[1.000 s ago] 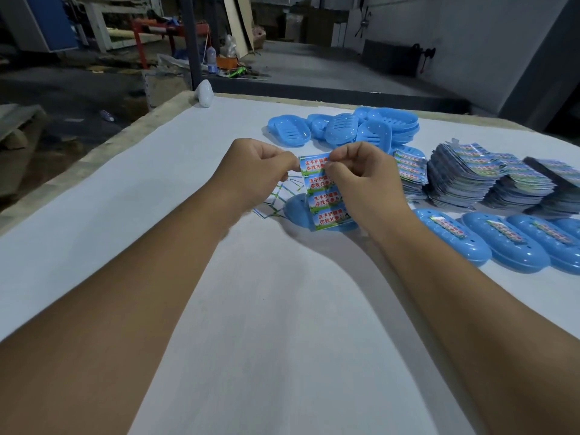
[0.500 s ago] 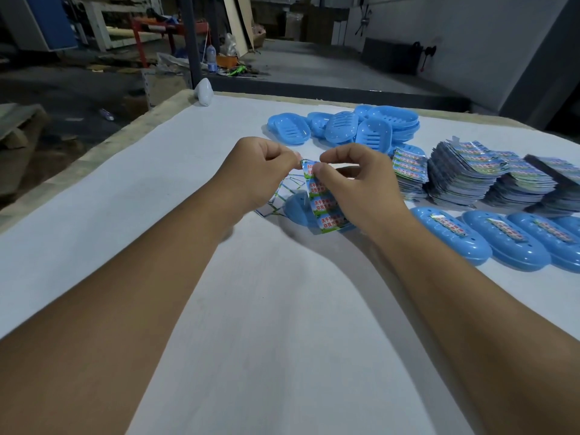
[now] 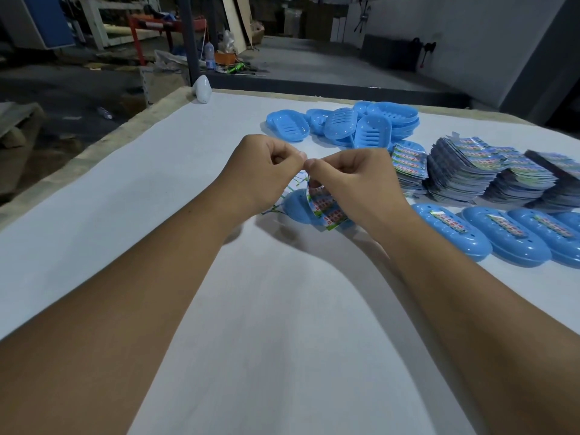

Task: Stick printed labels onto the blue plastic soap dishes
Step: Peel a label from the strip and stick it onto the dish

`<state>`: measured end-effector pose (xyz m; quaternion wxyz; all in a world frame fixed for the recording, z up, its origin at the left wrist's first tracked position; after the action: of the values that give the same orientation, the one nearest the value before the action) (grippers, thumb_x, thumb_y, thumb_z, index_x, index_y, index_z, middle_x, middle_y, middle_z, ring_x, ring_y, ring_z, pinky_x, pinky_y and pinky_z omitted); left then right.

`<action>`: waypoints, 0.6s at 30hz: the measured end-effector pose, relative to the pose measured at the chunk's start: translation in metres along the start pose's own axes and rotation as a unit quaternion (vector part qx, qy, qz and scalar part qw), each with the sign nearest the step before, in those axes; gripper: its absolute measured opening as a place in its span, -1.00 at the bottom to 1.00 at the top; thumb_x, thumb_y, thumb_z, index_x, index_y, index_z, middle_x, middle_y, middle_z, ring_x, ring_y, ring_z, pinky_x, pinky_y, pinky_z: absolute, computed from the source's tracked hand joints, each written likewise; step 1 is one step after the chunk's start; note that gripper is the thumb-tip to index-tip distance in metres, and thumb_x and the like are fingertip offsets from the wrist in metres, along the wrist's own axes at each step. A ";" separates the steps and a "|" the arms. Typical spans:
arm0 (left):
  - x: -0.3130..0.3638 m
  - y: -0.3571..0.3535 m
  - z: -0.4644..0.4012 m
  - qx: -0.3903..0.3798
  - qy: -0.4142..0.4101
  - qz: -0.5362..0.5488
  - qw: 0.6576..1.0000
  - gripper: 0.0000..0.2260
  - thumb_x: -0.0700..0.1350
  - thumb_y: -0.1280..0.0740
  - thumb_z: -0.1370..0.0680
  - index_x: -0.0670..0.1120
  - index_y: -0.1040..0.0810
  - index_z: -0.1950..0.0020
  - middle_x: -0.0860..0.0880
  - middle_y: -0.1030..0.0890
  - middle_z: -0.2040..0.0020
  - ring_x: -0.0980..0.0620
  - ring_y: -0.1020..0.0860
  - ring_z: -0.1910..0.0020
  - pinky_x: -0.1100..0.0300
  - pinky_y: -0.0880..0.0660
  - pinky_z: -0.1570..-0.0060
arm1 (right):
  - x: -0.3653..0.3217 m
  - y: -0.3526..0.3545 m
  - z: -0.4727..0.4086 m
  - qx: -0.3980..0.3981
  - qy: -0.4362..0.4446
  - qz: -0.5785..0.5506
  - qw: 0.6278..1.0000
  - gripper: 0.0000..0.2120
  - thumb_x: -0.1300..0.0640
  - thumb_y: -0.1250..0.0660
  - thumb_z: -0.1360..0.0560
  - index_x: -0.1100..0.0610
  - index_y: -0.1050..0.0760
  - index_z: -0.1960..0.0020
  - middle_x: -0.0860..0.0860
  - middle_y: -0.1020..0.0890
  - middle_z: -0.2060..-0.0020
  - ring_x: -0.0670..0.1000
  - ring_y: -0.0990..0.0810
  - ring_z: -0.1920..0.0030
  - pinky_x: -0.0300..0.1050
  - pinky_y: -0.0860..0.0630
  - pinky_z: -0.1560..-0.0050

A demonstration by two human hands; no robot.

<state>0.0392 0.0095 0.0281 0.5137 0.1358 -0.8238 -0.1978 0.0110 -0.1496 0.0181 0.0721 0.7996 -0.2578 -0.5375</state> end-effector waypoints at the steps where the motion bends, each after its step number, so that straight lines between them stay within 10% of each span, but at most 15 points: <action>1: 0.000 0.000 0.000 0.001 -0.001 -0.004 1.000 -0.82 -0.09 -0.35 -0.60 0.04 -0.67 0.17 -0.13 -0.71 0.15 -0.09 -0.65 0.07 0.12 -0.58 0.05 | 0.000 0.000 0.000 -0.003 0.001 -0.001 1.000 -0.79 -0.12 -0.47 -0.44 -0.03 -0.71 0.28 -0.15 -0.70 0.40 -0.23 -0.60 0.41 -0.38 -0.44 0.42; 15: -0.002 -0.001 -0.001 0.009 -0.013 -0.032 0.999 -0.78 -0.08 -0.37 -0.58 -0.17 -0.67 0.17 -0.03 -0.52 0.38 0.15 -0.36 0.41 0.30 -0.37 0.34 | -0.001 -0.004 -0.001 -0.015 0.004 0.011 1.000 -0.81 0.03 -0.34 -0.43 0.00 -0.72 0.26 0.00 -0.72 0.37 0.14 -0.68 0.25 0.03 -0.65 0.23; 18: -0.003 0.000 -0.002 0.010 -0.002 -0.012 1.000 -0.76 -0.08 -0.35 -0.58 -0.23 -0.66 0.14 -0.17 -0.57 0.32 0.11 -0.41 0.34 0.25 -0.41 0.31 | 0.003 -0.003 -0.002 -0.004 -0.012 -0.004 1.000 -0.83 0.07 -0.36 -0.46 -0.01 -0.71 0.23 -0.11 -0.73 0.30 -0.03 -0.68 0.25 -0.08 -0.64 0.19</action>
<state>0.0426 0.0102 0.0259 0.5082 0.1508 -0.8250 -0.1959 0.0150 -0.1494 0.0152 0.0699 0.7936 -0.2538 -0.5486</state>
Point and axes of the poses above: each hand's wrist, its own z-axis away from the middle knuckle, its own y-axis out of the back of the hand, x = y × z, the point moved 7 cm from there along -z, towards the middle knuckle
